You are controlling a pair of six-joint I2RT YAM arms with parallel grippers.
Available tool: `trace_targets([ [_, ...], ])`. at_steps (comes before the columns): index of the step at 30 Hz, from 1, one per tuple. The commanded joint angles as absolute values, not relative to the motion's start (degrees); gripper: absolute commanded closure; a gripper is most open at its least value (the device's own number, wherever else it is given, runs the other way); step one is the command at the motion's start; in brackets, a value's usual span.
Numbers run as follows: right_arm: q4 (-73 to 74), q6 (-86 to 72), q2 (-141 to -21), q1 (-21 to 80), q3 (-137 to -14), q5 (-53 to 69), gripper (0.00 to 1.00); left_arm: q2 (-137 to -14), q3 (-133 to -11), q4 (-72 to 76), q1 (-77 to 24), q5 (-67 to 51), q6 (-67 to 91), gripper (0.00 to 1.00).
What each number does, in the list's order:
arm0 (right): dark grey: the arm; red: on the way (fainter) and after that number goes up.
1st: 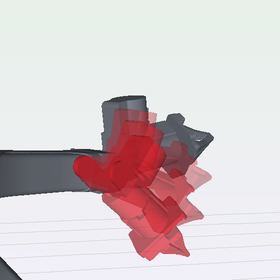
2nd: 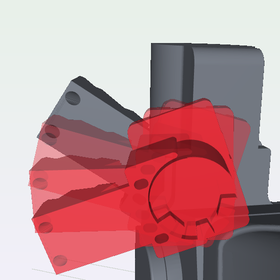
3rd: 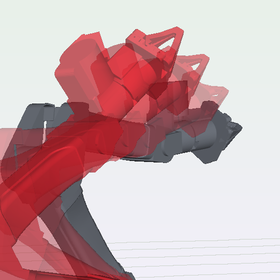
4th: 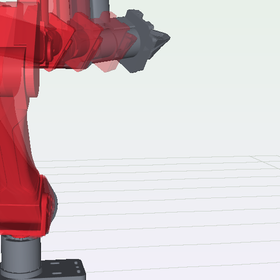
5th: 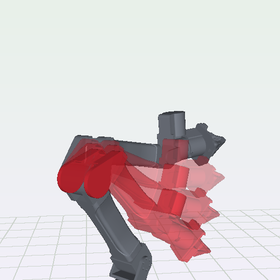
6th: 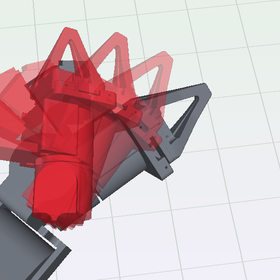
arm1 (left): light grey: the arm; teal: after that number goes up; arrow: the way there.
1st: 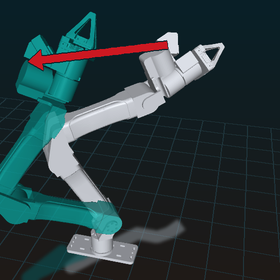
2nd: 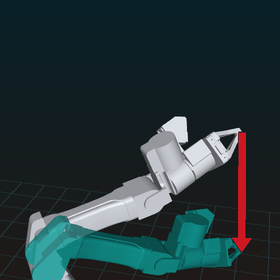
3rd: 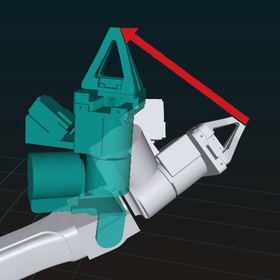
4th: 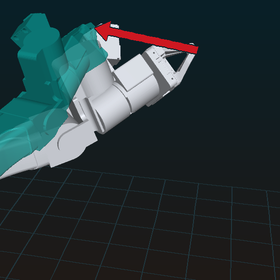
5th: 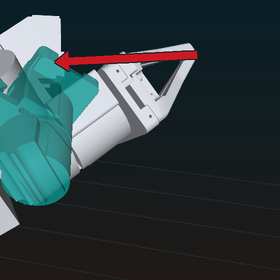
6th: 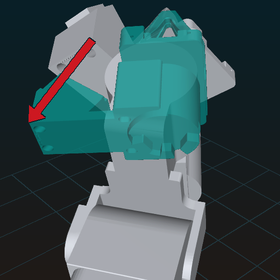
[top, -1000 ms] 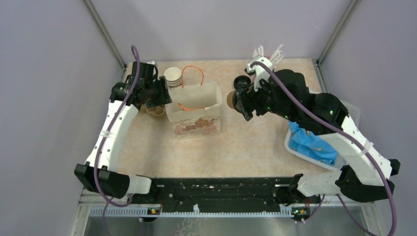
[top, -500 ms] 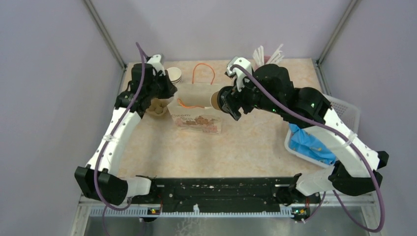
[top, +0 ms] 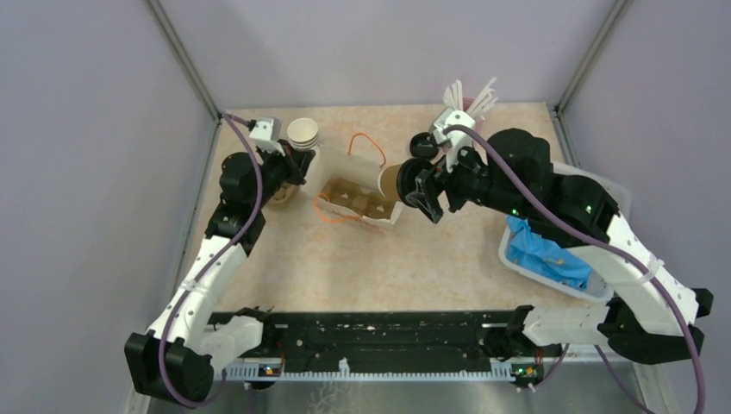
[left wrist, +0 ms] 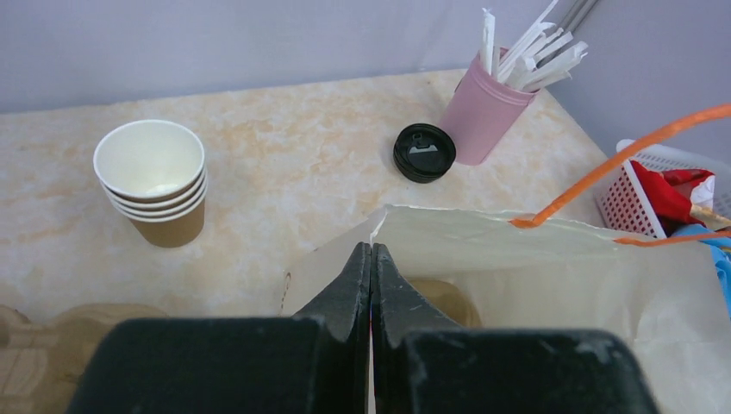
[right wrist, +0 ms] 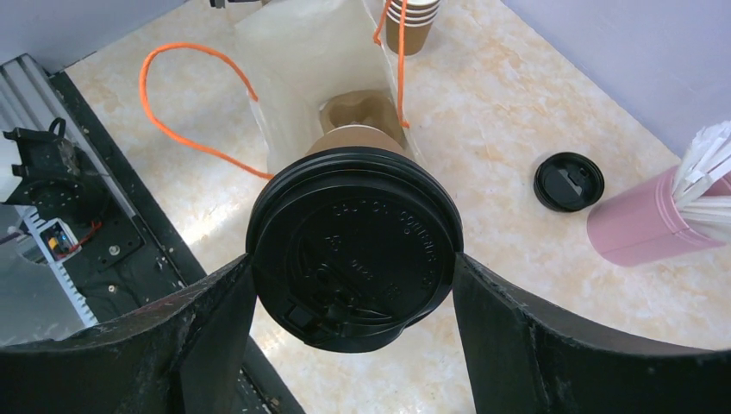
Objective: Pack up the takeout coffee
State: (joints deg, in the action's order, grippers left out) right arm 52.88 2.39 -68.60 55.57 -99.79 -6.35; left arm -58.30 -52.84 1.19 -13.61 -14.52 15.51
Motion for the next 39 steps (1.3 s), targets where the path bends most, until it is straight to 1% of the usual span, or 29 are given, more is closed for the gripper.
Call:
trace_targets([
  [1,47.9,0.4,-63.8,55.2,-95.7,-6.5,0.24,-55.1,-48.0,16.5,-13.9,-16.5,11.7,1.00],
  [4,47.0,-2.4,-61.9,55.3,-93.6,-6.6,0.25,-53.6,-43.0,22.8,-13.9,-16.7,9.5,1.00],
  [7,46.6,-3.5,-60.8,55.3,-92.1,-6.6,0.25,-53.5,-41.4,26.6,-13.9,-17.0,8.4,1.00],
  [12,46.4,-5.0,-59.0,55.3,-90.4,-9.3,0.25,-56.5,-43.5,31.4,-13.9,-16.8,9.3,1.00],
  [15,46.5,-6.1,-57.8,55.3,-90.4,-13.4,0.25,-59.6,-47.8,29.5,-13.9,-14.4,9.6,1.00],
  [16,46.4,-6.2,-57.3,55.3,-90.4,-14.3,0.25,-60.9,-49.8,26.3,-13.9,-12.1,10.1,1.00],
  [20,47.6,-5.8,-57.2,55.3,-91.7,-15.9,0.25,-64.9,-61.4,2.0,-13.9,-7.4,14.8,1.00],
  [22,47.6,-5.8,-57.2,55.3,-92.0,-16.4,0.25,-65.7,-63.9,-8.3,-14.0,-8.1,18.8,1.00],
  [26,46.0,-6.0,-56.5,55.2,-90.9,-16.5,0.25,-67.0,-68.3,-23.9,-14.0,-8.7,29.6,1.00],
  [29,44.5,-6.2,-56.1,55.3,-89.8,-16.3,0.25,-68.8,-72.8,-34.0,-14.0,-8.4,32.4,1.00],
  [32,43.7,-6.5,-55.9,55.3,-89.1,-15.8,0.25,-70.6,-76.0,-41.2,-13.9,-7.8,32.7,0.94],
  [35,43.3,-6.8,-55.8,55.2,-88.4,-14.9,0.25,-72.9,-78.9,-49.1,-13.9,-4.5,33.1,0.80],
  [36,43.4,-7.0,-55.8,55.3,-88.3,-14.7,0.25,-73.3,-79.9,-51.0,-13.9,-3.1,33.1,0.74],
  [37,43.5,-7.1,-55.8,55.3,-88.2,-14.5,0.25,-73.9,-81.0,-53.6,-13.9,-1.3,33.5,0.67],
  [39,43.6,-7.5,-55.6,55.2,-88.1,-14.3,0.25,-74.3,-83.1,-57.1,-13.9,1.4,34.2,0.49],
])
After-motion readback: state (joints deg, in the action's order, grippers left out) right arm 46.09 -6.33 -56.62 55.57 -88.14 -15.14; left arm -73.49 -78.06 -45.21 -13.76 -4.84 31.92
